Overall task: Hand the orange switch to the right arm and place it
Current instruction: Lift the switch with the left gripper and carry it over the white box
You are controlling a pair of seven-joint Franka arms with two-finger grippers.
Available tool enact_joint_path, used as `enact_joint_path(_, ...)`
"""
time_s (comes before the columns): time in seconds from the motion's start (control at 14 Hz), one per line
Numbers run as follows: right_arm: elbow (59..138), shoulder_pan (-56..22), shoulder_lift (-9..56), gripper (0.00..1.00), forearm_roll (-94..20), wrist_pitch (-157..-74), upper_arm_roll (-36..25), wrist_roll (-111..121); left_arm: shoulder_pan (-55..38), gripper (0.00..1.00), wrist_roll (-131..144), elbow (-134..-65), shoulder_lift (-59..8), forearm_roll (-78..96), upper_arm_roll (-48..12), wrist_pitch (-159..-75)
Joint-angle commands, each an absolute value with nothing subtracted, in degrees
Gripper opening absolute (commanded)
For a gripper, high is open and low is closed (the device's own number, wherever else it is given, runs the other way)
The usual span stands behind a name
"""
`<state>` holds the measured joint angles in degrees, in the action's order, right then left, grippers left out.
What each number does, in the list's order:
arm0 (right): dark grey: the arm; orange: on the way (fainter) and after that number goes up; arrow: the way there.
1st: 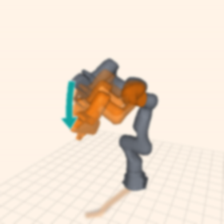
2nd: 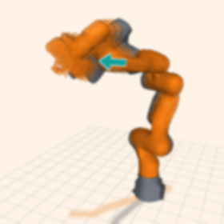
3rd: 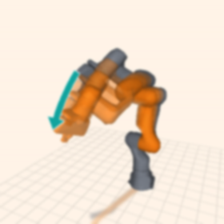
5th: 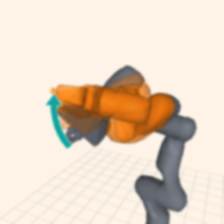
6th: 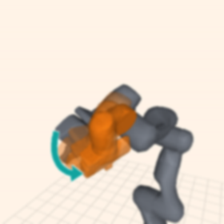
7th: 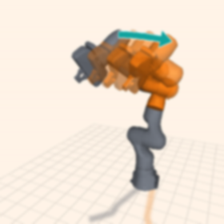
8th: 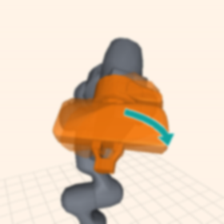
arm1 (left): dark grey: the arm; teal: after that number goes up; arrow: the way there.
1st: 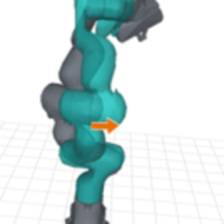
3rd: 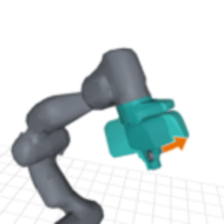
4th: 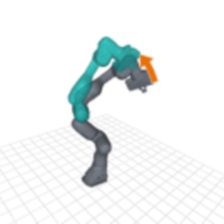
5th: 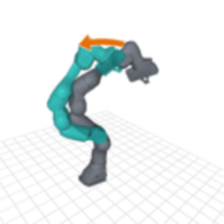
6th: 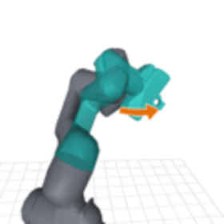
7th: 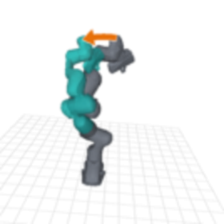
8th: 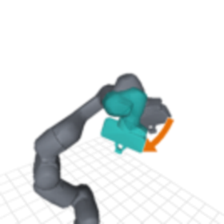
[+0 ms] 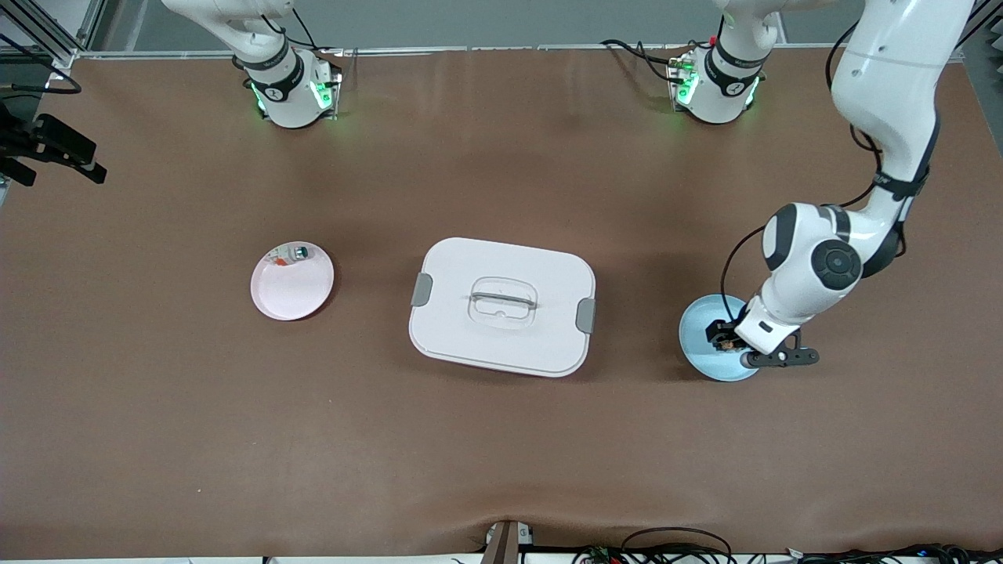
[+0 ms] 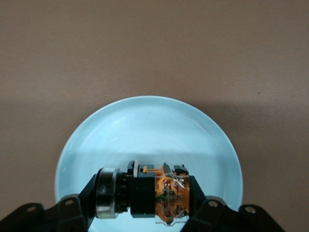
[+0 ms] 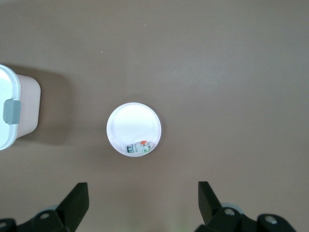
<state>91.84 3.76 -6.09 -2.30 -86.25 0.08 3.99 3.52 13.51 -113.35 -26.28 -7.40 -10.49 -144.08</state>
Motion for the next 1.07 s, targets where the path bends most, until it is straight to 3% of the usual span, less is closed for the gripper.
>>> enact_joint_path(0.0,92.64,4.75,-7.12,1.0,-2.46,-86.4,0.88,4.31,3.52,0.0,14.5,-114.0,-19.18,-8.18,-11.95,-138.0)
enact_joint_path(0.57,92.64,4.75,-7.21,1.0,-2.55,-86.13,0.88,3.87,3.52,0.0,26.77,-104.69,-15.21,0.69,-19.15,-119.28)
enact_joint_path(1.0,92.02,5.53,-6.59,1.0,-3.34,-86.04,0.53,3.96,3.34,0.0,47.43,-100.29,-16.08,6.67,-28.02,-117.07)
